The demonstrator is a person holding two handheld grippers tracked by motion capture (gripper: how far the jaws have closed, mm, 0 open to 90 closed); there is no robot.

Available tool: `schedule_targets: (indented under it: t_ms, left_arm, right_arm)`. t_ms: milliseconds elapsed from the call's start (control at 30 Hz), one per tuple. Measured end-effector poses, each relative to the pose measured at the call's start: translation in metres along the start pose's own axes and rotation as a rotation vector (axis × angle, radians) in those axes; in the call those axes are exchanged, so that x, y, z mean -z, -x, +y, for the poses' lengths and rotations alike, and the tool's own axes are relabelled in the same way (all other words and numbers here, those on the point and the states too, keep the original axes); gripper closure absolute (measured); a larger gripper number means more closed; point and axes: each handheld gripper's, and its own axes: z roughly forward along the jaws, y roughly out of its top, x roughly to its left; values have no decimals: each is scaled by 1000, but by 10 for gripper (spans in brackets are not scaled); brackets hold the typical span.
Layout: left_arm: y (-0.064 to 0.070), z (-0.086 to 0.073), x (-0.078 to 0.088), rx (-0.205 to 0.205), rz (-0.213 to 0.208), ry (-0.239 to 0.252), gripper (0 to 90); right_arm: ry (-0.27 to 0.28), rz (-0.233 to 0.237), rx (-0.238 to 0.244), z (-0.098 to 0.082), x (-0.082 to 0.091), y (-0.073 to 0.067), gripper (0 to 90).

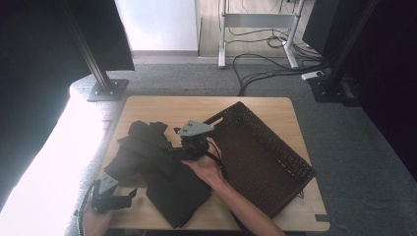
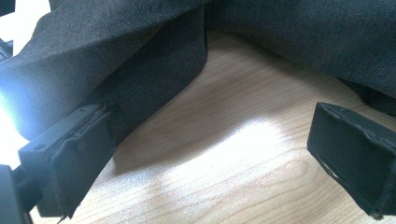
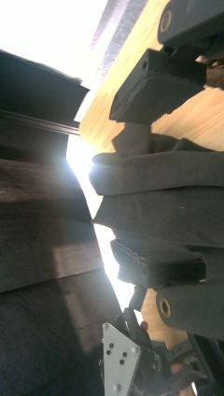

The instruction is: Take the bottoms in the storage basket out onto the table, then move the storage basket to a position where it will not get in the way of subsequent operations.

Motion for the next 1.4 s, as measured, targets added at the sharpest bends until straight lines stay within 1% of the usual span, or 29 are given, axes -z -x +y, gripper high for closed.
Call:
schedule_targets:
  t_ms: [100, 233, 367, 567, 667, 800, 867, 1167, 1400]
  left_arm:
    - [0, 0, 1, 1, -9, 6, 8]
    - [0, 0, 1, 3, -9, 8, 9]
    - [0, 0, 1, 3, -10, 7, 8]
    - [1, 0, 0, 1, -11, 4, 9]
    - [1, 0, 0, 1, -11, 4, 9]
    - [1, 0, -1, 0, -10, 3, 9]
    - [2, 0, -1, 1, -9, 4, 9]
    - [1, 0, -1, 1, -10, 1, 9]
    - [2, 0, -1, -1, -9, 1, 9]
  right_arm:
    - [-16, -7, -17, -1, 6, 4, 289]
    - [-45, -15, -36, -4, 15, 11, 278]
    - [-80, -28, -42, -7, 23, 17, 269]
    - [-119, -49, -66, -16, 39, 26, 267]
    - [-131, -61, -68, -21, 45, 30, 267]
    - [-161, -75, -70, -29, 54, 35, 275]
    - [-174, -73, -75, -33, 57, 37, 278]
    - [-240, -63, -72, -50, 69, 37, 291]
    - [-269, -59, -77, -62, 82, 36, 301]
